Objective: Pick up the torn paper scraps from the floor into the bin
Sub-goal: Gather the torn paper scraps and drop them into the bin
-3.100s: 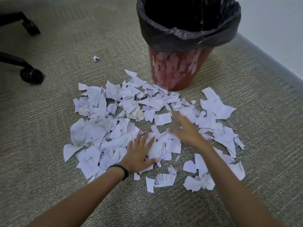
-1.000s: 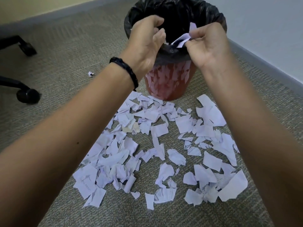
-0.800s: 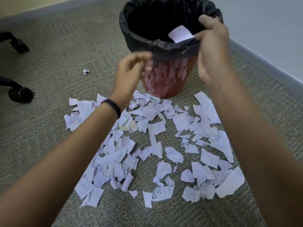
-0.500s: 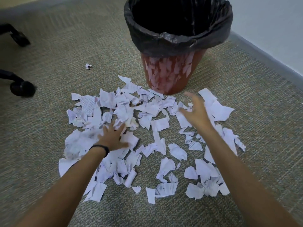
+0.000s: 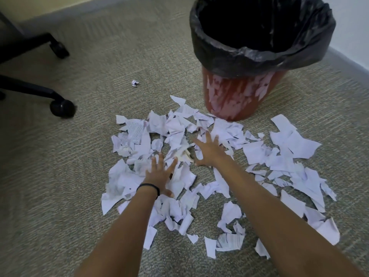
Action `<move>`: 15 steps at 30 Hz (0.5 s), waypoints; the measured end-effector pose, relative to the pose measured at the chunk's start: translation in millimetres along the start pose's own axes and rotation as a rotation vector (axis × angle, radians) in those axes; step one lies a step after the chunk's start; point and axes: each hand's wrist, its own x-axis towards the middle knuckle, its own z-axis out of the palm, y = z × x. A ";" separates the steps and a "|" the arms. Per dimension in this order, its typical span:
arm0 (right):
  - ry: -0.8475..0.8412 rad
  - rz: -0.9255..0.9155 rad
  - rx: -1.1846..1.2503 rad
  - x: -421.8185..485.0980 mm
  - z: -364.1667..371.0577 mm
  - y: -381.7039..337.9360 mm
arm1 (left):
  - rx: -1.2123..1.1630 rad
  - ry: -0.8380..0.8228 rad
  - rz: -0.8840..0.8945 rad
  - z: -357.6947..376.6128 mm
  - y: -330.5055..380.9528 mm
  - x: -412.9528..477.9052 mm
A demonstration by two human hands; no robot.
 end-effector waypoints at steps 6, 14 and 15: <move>0.094 -0.055 -0.122 -7.6 2.9 10.0 | -0.002 0.039 0.000 1.3 -0.8 -0.2; 0.043 -0.087 -0.144 -51.3 22.7 39.2 | 0.115 0.181 0.012 29.6 -1.5 -30.9; 0.005 -0.082 -0.142 -60.4 23.4 40.9 | 0.132 0.187 0.009 35.1 -2.7 -37.1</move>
